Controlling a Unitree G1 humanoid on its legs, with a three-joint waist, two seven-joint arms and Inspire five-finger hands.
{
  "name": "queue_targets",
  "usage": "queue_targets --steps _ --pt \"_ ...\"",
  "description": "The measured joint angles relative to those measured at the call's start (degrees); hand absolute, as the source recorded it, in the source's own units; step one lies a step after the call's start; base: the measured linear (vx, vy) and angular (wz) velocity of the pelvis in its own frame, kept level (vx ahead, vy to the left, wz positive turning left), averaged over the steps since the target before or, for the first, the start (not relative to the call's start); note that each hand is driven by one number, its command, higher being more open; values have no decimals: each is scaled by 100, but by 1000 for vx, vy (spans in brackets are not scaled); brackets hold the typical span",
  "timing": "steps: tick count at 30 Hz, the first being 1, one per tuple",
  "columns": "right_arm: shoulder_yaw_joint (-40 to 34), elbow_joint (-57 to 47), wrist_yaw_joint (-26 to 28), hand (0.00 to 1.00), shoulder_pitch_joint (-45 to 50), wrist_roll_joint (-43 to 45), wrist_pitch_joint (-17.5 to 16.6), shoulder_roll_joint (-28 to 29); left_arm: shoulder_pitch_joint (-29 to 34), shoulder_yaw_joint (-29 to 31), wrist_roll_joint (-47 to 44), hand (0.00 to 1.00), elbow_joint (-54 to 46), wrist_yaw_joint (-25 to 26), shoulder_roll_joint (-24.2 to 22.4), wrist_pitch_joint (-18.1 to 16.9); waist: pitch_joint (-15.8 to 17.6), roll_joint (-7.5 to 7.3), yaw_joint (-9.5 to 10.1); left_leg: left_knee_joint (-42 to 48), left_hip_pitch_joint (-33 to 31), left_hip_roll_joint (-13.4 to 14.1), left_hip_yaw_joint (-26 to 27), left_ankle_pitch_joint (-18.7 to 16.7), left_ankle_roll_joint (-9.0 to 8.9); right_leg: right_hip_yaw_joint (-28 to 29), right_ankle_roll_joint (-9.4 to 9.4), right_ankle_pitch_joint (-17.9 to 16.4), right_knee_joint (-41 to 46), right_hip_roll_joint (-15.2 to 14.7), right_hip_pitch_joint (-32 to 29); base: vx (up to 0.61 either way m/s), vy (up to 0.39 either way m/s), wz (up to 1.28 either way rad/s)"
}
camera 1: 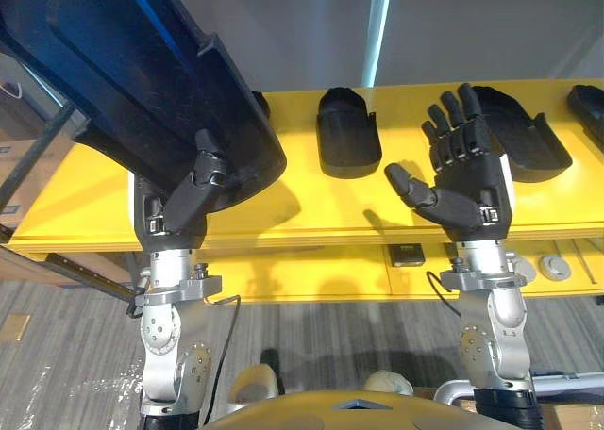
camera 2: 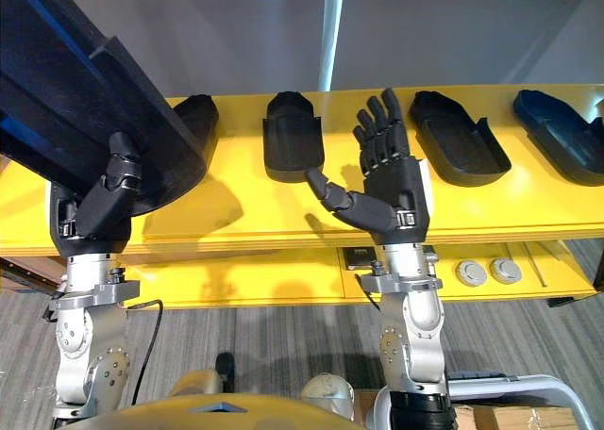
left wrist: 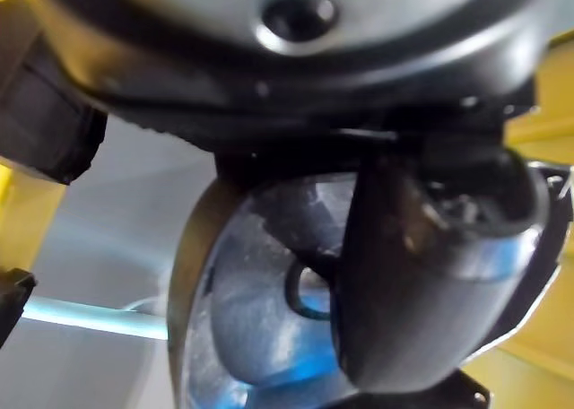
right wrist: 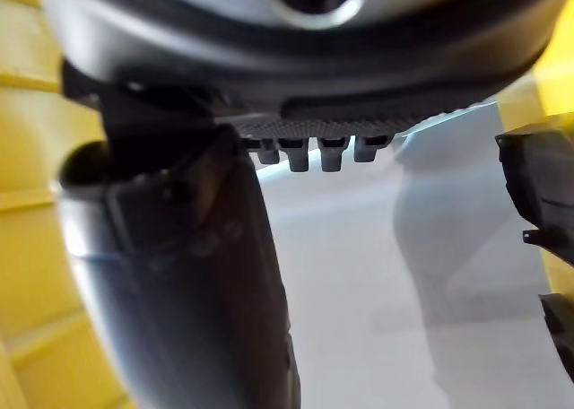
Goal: Walk over and take three plastic housings, then place them on the shelf
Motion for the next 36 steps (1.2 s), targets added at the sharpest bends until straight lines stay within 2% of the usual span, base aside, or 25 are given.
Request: queue_targets --steps 1,2,3,4,5,6,7,8,9,10,11,12,13,15,16,18,19,25,28,29,30,32,34,35,36 --pt "11 13 12 100 -27 132 -5 -25 1 -77 27 0 158 26 -3 -50 -19 79 -9 311 -6 217 -5 -118 -8 157 113 -107 209 -96 -72 -88 248 -51" --pt "29 18 30 100 -38 202 -11 -43 4 -119 34 0 225 42 -9 -57 -47 128 -16 443 3 315 -16 -185 -43 240 206 -172 306 -149 -109 -46 353 -59" --pt "53 24 83 100 -74 356 -20 -67 2 -202 40 0 342 57 -11 -57 -87 214 -80 656 7 385 -16 -542 -268 412 319 -240 417 -255 -144 4 225 -44" --pt "69 24 113 100 -89 456 -26 -69 3 -235 49 0 378 42 -5 -56 -98 244 -117 752 15 344 22 -792 -465 497 358 -249 431 -305 -147 68 427 -44" --pt "99 29 123 100 -87 670 -57 17 -21 -275 52 0 447 -42 42 -41 -90 147 -146 963 -4 194 183 -1029 -597 610 380 -235 387 -480 -113 97 433 -27" --pt "124 32 92 100 -87 748 -78 165 -31 -330 58 0 448 -104 95 -25 -129 66 -181 1108 -76 -15 275 -1189 -477 665 376 -91 141 -672 -45 114 515 -14" --pt "128 38 67 100 -87 757 -110 225 -67 -352 59 0 448 -138 121 -16 -136 2 -204 1155 -140 -127 276 -1259 -406 644 281 105 33 -754 -4 115 473 30" --pt "119 150 -74 100 -84 698 -253 292 -284 -414 59 0 534 -216 158 117 -127 -19 -254 1147 -229 -309 222 -1301 -238 592 144 722 84 -877 -84 96 385 42" --pt "131 275 -171 100 -90 596 -292 312 -406 -414 123 0 571 -244 188 238 -130 9 -230 1010 -196 -389 250 -1244 -122 550 -230 1025 158 -888 -182 100 381 37" --pt "145 338 -206 100 -91 553 -292 335 -478 -412 226 0 584 -247 242 278 -133 17 -213 868 -142 -465 275 -1193 -43 528 -464 1205 198 -893 -261 124 295 29" --pt "192 392 -212 100 -76 503 -295 446 -740 -397 306 0 643 -266 461 293 -114 66 -234 358 4 -515 156 -933 155 873 -138 597 798 -363 -514 125 240 28" --pt "192 392 -208 100 -76 479 -296 468 -776 -391 302 0 647 -271 494 297 -116 67 -256 265 24 -534 126 -882 182 910 -84 485 877 -227 -525 155 209 49" --pt "177 350 -174 100 -71 427 -310 488 -937 -363 277 0 645 -309 589 297 -123 66 -279 -109 141 -646 50 -683 254 949 -87 -5 1040 258 -596 102 93 32" --pt "145 192 -122 100 -68 368 -309 479 -1114 -313 208 0 638 -362 570 294 -119 96 -268 -394 240 -797 45 -573 337 945 -259 -424 956 711 -620 103 102 18" --pt "141 117 -98 100 -53 324 -309 477 -1134 -278 146 0 637 -363 516 295 -124 106 -289 -446 290 -878 53 -564 359 954 -413 -534 669 876 -530 80 80 3" --pt "86 -12 -37 100 25 336 -309 480 -1117 -284 73 0 631 -364 424 295 -130 104 -287 -484 315 -965 57 -561 370 999 -458 -468 30 1030 -284 51 47 -7" --pt "84 -272 -43 100 22 329 -298 468 -661 -548 51 0 547 -508 235 319 -176 173 -274 -900 502 -985 119 -410 350 1078 -393 -146 -470 1056 -72 23 41 -14" --pt "87 -439 -64 100 33 334 -298 432 -596 -634 53 0 227 -553 245 336 -207 173 -272 -1438 700 -996 165 -117 299 1096 -447 -42 -579 1100 -84 -16 -5 -6" --pt "99 -477 49 100 29 340 -297 399 -595 -635 54 0 102 -516 274 347 -216 163 -273 -1406 676 -960 233 -125 273 1145 -436 18 -655 1127 -81 -5 -12 -10" --pt "105 -477 94 100 27 341 -297 364 -579 -635 58 0 103 -479 284 370 -214 164 -269 -1048 537 -902 246 -284 234 1147 -435 18 -652 1137 -67 4 -23 -4" --pt "133 -472 109 100 26 344 -293 335 -532 -629 58 0 105 -417 306 413 -200 138 -259 -414 261 -816 271 -440 95 1145 -435 17 -654 1141 -43 -12 -29 4" --pt "171 -444 128 100 1 377 -293 280 -370 -604 52 0 132 -344 308 489 -127 94 -229 733 -179 -650 258 -542 -61 1134 -440 24 -654 1138 95 -50 -46 1" --pt "166 -440 176 100 -4 368 -298 196 -126 -551 50 0 194 -351 262 565 -81 64 -133 1363 -331 -530 187 -596 -148 1120 -491 29 -675 1097 306 -43 -15 -11" --pt "163 -447 197 100 -12 367 -299 195 -85 -536 49 0 204 -352 255 586 -68 52 -124 1531 -366 -431 194 -717 -53 1112 -498 28 -663 1094 326 -42 23 -7" --pt "153 -457 215 100 -18 365 -299 196 -32 -502 49 0 239 -373 258 586 -76 68 -124 1652 -401 -99 179 -830 -9 1116 -515 18 -626 1088 363 -34 21 -4"
